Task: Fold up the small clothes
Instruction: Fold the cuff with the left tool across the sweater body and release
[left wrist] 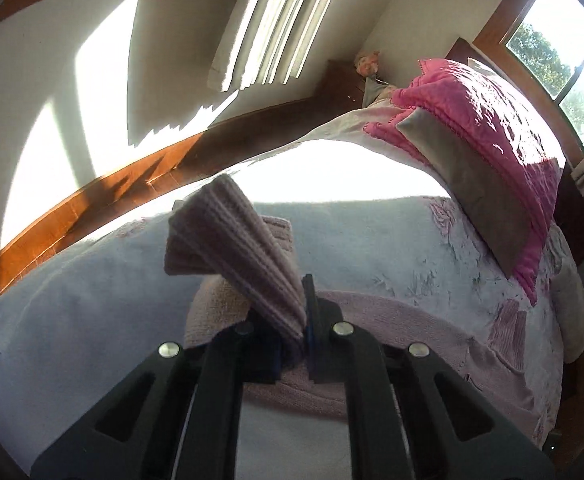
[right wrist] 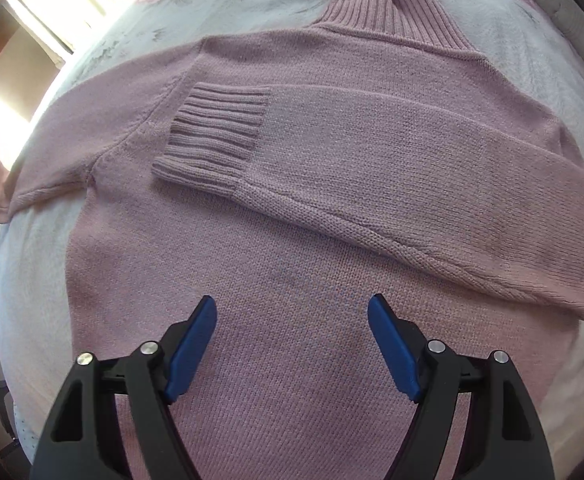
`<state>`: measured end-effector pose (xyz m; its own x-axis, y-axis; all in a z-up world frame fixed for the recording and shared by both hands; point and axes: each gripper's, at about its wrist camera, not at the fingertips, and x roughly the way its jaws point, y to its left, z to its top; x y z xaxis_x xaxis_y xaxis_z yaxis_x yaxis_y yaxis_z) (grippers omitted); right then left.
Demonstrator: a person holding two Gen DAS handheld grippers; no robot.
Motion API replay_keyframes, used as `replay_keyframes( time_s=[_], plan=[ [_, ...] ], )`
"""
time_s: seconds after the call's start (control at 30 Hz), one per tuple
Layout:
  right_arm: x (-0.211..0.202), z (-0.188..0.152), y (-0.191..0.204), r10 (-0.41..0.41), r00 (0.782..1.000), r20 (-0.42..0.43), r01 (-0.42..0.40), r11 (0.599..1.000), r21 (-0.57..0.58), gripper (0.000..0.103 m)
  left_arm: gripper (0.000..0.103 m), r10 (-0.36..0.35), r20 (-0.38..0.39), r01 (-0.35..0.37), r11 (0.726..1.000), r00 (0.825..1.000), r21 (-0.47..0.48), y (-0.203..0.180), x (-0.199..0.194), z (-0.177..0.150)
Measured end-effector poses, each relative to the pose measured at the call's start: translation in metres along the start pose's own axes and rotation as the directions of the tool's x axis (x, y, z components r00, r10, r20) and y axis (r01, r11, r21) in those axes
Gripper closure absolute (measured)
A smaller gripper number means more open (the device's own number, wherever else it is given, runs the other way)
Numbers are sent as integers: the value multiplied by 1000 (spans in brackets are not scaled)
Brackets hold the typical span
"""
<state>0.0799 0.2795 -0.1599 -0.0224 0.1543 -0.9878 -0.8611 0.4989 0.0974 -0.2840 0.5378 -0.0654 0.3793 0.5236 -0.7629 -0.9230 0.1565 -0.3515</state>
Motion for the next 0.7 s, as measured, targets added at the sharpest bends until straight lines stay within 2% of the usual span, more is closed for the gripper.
replay_keyframes(
  time_s=[0.17,0.33,0.5,0.57,0.7],
  plan=[
    [-11,-8,-40,-2,1000,17,1,999,53,25,97,-83,-36,87,987,996,135,-86,14,-28],
    [-18,-29,-89,-8,1000,22,5,993,115,25,97,-161,-112,182,958,981,223,-162,32,-71],
    [-23,-60,-128,-8,1000,25,4,987,164,25,97,-216,-183,261,924,959,278,-226,49,-114],
    [-28,-72,-119,-6,1000,28,1,984,181,25,97,-234,-213,292,908,949,302,-249,56,-133],
    [-30,-83,-140,7,999,35,-14,979,202,25,97,-253,-281,345,870,926,354,-289,73,-169]
  ],
)
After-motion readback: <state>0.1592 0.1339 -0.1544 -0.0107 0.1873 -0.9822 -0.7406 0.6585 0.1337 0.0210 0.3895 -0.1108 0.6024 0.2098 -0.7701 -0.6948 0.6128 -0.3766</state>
